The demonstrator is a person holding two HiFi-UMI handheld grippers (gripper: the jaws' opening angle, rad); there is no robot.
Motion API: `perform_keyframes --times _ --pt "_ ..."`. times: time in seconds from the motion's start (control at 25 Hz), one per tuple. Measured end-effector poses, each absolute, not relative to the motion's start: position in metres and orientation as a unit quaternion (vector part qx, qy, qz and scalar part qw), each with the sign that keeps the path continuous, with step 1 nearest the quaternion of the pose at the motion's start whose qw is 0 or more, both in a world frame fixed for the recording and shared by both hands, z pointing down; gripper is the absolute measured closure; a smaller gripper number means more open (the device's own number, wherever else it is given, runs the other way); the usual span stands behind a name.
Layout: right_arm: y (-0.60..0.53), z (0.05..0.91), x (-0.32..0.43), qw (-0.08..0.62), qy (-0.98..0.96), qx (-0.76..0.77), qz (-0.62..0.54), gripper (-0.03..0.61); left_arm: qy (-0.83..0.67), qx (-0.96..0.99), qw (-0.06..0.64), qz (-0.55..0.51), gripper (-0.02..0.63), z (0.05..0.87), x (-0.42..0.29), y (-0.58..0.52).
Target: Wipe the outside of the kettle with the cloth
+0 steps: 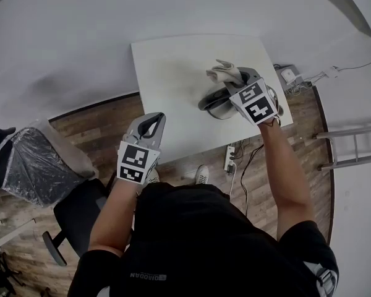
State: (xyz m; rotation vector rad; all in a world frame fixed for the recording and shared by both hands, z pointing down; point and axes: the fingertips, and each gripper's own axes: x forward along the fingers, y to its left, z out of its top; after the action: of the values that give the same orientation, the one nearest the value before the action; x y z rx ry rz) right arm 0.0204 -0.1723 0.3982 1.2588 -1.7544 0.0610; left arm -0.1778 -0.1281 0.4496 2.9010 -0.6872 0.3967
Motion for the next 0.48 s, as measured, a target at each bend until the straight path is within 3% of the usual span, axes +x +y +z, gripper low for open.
perform_keyframes --times 0.48 --pt "-0.181 0.394 -0.021 0.358 -0.764 0.530 0.086 0.486 -0.237 0.960 0.076 0.126 0.607 0.454 -0.197 -0.134"
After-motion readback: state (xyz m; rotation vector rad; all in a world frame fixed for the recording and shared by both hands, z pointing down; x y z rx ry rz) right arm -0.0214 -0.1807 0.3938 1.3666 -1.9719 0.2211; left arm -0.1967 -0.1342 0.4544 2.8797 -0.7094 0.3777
